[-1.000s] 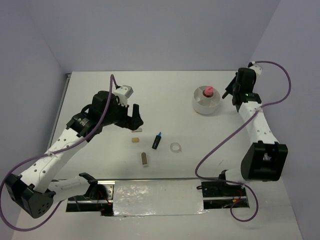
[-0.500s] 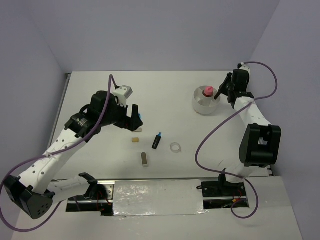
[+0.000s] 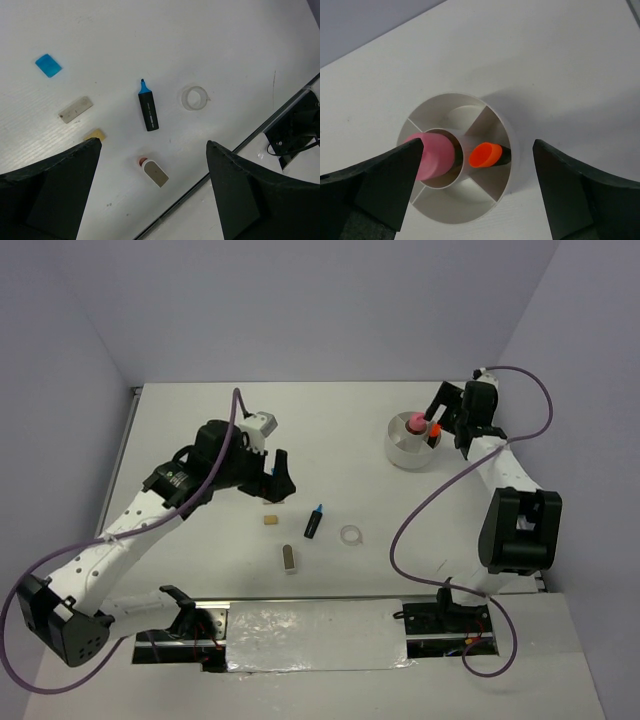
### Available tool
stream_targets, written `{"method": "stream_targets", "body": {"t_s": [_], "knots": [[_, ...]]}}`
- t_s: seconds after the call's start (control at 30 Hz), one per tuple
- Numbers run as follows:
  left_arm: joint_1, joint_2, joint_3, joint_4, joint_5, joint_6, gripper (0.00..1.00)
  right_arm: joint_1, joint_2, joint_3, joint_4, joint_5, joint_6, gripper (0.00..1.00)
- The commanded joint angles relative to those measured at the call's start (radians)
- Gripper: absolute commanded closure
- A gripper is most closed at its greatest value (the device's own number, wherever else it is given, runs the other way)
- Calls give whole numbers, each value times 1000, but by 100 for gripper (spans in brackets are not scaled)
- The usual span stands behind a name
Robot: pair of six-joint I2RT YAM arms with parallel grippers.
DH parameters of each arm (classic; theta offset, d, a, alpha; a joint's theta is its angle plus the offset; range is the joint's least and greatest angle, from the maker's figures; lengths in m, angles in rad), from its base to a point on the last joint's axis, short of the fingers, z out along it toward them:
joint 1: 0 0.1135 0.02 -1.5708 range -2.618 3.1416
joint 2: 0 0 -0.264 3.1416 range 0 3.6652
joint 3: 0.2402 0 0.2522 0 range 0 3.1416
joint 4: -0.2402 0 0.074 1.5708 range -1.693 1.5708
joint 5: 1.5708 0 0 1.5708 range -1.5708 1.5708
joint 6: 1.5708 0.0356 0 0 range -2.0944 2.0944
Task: Sort the stationery into containers
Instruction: Place the pen in the storage box, then pick up the pen from the center of the board.
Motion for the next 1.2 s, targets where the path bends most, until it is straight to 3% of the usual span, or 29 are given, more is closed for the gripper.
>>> {"method": "stream_targets", "body": {"t_s": [0.0,0.23,0.47,0.63,0.9,1.03,1.17], "knots": [[-57,63,33,26,-47,-6,1,-5,-90,22,31,8,-2,0],[-115,183,-4,118,-175,-67,1,8,-240,67,-73,23,53,0],[-209,356,-40,200,-264,-93,6,97,-456,-37,-167,-6,99,3],[-260,480,-44,233,-354,-124,7,264,-581,-104,-242,44,117,1],[-318,583,-108,306,-429,-165,12,284,-677,-104,-342,44,123,0],[-332,615,-149,354,-433,-180,17,285,-705,-105,-366,32,116,0],[-336,645,-157,382,-420,-189,35,285,-723,-108,-376,20,108,0]]}}
